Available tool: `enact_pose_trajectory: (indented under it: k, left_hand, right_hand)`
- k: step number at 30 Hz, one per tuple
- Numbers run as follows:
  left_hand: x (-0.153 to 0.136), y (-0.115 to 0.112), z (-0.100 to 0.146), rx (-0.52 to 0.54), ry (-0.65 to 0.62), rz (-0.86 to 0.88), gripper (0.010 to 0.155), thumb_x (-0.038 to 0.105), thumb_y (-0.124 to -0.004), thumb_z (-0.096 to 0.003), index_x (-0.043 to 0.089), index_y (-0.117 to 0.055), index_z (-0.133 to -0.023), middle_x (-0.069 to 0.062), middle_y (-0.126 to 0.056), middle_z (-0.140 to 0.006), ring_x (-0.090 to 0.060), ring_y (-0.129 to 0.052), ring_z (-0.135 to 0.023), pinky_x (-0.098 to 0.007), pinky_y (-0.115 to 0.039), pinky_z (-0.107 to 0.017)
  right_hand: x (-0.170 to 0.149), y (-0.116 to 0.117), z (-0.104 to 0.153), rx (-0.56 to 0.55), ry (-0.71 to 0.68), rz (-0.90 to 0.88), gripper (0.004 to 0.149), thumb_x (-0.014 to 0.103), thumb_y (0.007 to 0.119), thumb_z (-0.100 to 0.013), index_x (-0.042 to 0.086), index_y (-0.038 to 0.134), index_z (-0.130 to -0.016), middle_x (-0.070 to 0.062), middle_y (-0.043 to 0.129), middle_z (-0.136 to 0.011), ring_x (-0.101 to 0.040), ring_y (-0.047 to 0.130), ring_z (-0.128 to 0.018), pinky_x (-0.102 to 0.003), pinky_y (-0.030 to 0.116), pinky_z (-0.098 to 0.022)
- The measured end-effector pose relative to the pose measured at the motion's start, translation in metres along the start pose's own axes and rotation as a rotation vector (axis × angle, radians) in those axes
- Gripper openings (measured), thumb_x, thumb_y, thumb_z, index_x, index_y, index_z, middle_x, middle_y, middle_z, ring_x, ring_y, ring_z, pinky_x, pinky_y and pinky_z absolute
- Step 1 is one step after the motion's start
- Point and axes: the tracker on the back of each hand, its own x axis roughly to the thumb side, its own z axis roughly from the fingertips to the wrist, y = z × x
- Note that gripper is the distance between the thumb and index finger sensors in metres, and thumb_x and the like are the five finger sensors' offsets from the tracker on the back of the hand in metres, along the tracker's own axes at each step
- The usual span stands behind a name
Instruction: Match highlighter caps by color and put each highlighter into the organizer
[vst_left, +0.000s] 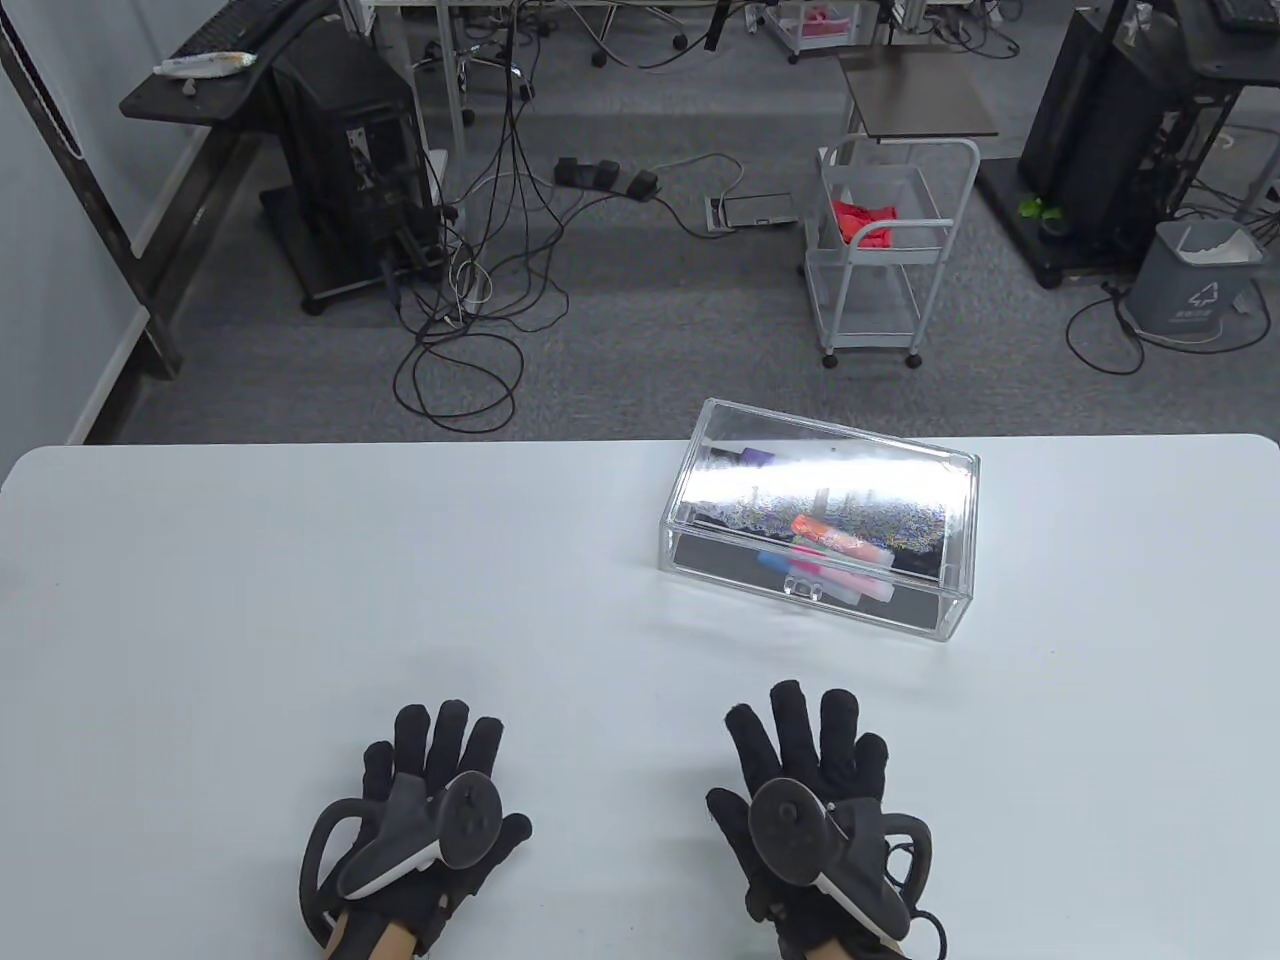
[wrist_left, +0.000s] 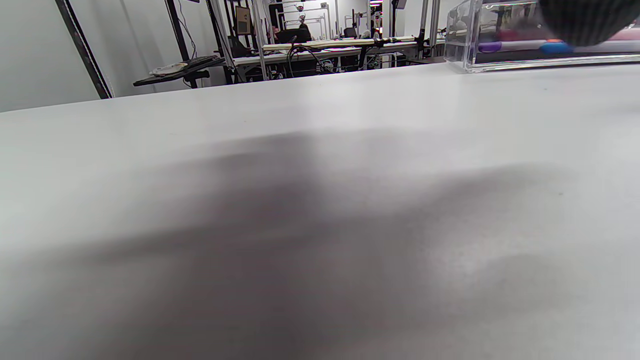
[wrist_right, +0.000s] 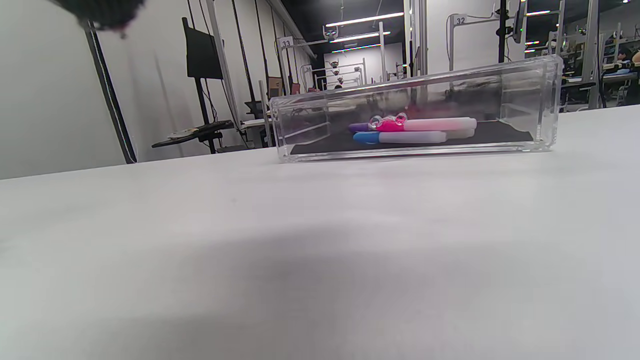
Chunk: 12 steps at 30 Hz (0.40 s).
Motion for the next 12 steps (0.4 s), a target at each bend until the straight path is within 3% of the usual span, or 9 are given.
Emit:
enact_pose_trajectory:
  k: [2, 5, 12]
  left_hand:
    - [0.002, -0.001, 0.0, -0.008, -0.007, -0.005, 0.094, 0.077, -0.046, -0.057, 0.026, 0.002, -0.119, -0.01, 0.008, -0.124, -0.053, 0.001, -0.115, -0.071, -0.02, -0.08]
    - [0.005, -0.001, 0.002, -0.007, -0.017, -0.006, 0.094, 0.078, -0.046, -0.0568, 0.026, 0.002, -0.119, -0.01, 0.009, -0.124, -0.052, 0.002, -0.115, -0.071, -0.02, -0.08]
    - [0.01, -0.002, 0.004, -0.003, -0.028, -0.01, 0.095, 0.078, -0.046, -0.0568, 0.026, 0.003, -0.119, -0.01, 0.009, -0.123, -0.053, 0.002, -0.115, -0.071, -0.02, -0.08]
  right_hand:
    - [-0.001, 0.005, 0.001, 0.066, 0.021, 0.035, 0.074, 0.058, 0.069, -0.042, 0.041, 0.036, -0.105, 0.001, 0.014, -0.117, -0.042, 0.002, -0.105, -0.071, 0.015, -0.069]
    - [-0.002, 0.009, 0.0, 0.013, 0.016, 0.075, 0.074, 0.058, 0.07, -0.041, 0.042, 0.036, -0.105, 0.002, 0.015, -0.117, -0.042, 0.003, -0.105, -0.071, 0.016, -0.069]
    - [-0.008, 0.015, -0.003, 0.063, 0.033, 0.079, 0.075, 0.059, 0.07, -0.041, 0.041, 0.035, -0.105, 0.002, 0.014, -0.116, -0.04, 0.003, -0.105, -0.071, 0.015, -0.069]
